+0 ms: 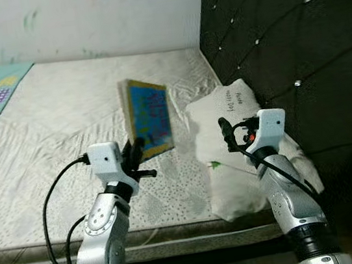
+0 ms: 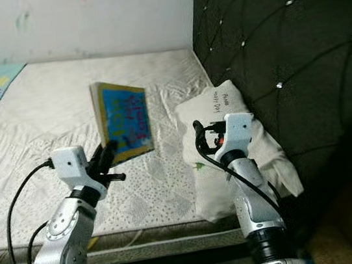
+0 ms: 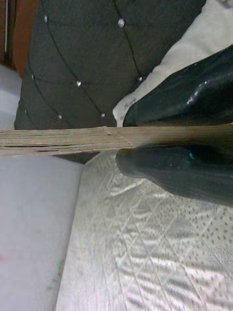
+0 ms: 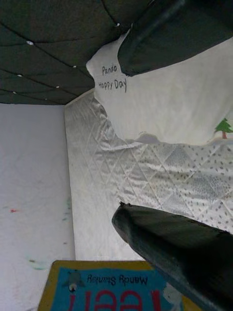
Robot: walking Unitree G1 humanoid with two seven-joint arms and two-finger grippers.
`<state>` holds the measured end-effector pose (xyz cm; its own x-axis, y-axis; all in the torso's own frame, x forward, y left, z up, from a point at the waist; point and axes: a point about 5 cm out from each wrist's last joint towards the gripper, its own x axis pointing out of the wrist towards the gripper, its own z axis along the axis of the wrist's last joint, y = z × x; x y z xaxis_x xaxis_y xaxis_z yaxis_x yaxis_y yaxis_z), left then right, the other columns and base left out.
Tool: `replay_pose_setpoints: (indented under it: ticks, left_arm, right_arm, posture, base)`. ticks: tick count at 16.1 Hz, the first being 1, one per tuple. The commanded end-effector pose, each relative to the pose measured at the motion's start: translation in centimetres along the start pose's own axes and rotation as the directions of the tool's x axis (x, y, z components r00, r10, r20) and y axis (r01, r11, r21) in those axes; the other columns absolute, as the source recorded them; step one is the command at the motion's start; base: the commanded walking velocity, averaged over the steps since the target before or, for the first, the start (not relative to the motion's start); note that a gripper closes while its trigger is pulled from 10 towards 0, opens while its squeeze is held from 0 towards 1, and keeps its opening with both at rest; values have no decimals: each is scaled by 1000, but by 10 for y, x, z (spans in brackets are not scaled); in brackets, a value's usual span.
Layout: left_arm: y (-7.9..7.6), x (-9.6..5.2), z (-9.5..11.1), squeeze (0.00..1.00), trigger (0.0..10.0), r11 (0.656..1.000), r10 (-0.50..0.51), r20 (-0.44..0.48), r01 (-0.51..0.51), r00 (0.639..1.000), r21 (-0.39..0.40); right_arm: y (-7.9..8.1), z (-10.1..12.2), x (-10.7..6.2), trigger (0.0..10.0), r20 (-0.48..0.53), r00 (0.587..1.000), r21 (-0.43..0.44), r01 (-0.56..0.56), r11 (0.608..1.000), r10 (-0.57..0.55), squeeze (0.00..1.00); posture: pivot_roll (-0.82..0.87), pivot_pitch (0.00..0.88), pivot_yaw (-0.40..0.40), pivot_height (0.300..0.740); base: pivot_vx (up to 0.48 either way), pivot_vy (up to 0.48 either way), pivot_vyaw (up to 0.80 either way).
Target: Clean up the room
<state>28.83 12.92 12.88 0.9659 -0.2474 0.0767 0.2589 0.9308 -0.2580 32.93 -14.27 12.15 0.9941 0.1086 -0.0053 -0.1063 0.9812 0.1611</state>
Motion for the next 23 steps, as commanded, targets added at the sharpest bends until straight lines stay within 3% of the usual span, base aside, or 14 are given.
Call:
replay_pose_setpoints:
  ticks: [1,7,9,11,16,23]
  left_arm:
    - [3,2,12,0,10000,1000,11,49,-11,999,9]
    - [2,3,13,0,10000,1000,10,62,-10,998,5]
    - [17,2,13,0,10000,991,105,58,-99,993,-91]
    - [30,1,17,0,10000,978,168,63,-159,984,-131]
    - [53,-12,19,0,10000,962,259,65,-251,964,-111]
    - [46,-10,20,0,10000,969,224,86,-212,971,-128]
  right_arm:
    - [1,3,3,10000,6,1000,5,0,1000,0,0]
    - [1,3,3,10000,6,1000,5,-3,1000,3,0]
    - [1,2,3,10000,1,1000,1,-5,1000,5,0]
    - [0,1,3,10000,-2,1000,-2,-4,1000,4,0]
    - [-5,-2,3,10000,-14,1000,-7,2,1000,-2,0]
    - [-4,-4,3,10000,-26,1000,0,-3,1000,3,0]
  posture:
    - [-56,0,-58,740]
    - [-57,0,-58,740]
    - [-57,0,-58,740]
    - [-57,0,-58,740]
    - [-48,0,-66,740]
    - [-51,0,-68,740]
  base:
    - [0,0,0]
    - [0,0,-338]
    - [0,0,0]
    - [0,0,0]
    - [0,0,0]
    - [0,0,-196]
